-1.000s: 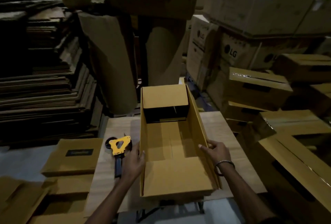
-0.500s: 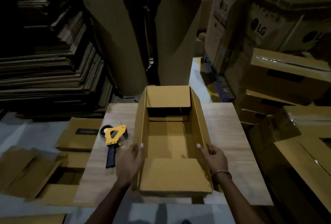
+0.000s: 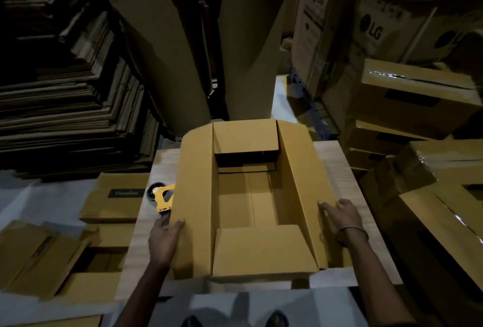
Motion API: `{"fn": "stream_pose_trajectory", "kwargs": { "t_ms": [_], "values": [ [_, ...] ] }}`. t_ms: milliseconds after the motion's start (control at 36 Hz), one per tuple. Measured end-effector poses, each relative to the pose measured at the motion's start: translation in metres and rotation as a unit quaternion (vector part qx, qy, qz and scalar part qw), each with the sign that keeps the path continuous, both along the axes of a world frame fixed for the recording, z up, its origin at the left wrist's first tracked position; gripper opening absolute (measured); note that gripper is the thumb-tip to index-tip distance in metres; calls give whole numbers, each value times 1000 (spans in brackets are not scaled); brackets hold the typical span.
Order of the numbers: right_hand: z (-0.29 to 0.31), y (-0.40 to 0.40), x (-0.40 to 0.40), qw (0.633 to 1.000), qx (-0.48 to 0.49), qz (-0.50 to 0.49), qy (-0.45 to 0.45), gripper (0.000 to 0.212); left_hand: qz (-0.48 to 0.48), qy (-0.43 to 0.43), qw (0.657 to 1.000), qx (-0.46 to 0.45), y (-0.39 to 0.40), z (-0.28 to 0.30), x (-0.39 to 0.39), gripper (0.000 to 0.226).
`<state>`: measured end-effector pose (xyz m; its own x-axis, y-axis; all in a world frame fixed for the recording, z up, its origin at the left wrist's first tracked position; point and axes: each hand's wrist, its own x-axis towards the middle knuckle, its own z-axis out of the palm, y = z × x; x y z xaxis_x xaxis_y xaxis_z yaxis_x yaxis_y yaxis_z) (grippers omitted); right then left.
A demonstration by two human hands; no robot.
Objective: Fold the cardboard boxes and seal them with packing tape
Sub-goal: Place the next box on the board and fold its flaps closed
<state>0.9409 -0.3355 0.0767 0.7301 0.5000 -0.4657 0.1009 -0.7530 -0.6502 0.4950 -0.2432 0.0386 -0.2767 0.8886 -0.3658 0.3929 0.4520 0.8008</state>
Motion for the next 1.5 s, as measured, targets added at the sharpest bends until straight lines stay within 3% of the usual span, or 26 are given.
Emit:
{"fn": "stream_pose_trajectory", "kwargs": {
  "t_ms": [111,222,361,583,722,917,972,1028,1083,1139,1250,1306,1500],
  "values": [
    [41,-3,0,994,-2,2,-106,66,-10,21,998,50,12,23,-14,35],
    [82,3,-24,982,37,23,-183,38,-38,21,994,96,22,58,-9,16],
    [107,24,-80,971,66,94,-211,24,-88,2,984,153,31,89,16,9],
    [59,28,-136,957,87,218,-170,28,-191,-15,957,217,7,104,81,9],
    [26,13,-136,948,75,257,-170,16,-302,7,927,223,-13,74,112,33],
    [8,-12,-118,955,100,208,-184,13,-408,184,858,251,-41,8,126,42],
    [2,-18,-114,961,87,185,-189,20,-419,215,839,274,-49,-2,126,42],
    [-3,-25,-114,964,60,177,-192,49,-427,247,822,286,-55,-6,127,45],
    [-10,-33,-116,966,25,196,-169,83,-409,266,824,287,-59,-6,131,48],
    [-15,-41,-120,962,-5,234,-142,105,-353,302,846,259,-61,-5,135,61],
    [-16,-44,-121,956,-10,249,-157,109,-218,318,918,92,-58,-1,134,112],
    [-14,-41,-118,956,-12,248,-159,108,-198,295,933,55,-57,1,135,122],
    [-9,-23,-123,948,-60,275,-147,112,-202,359,908,68,-56,-8,140,118]
  ]
}}
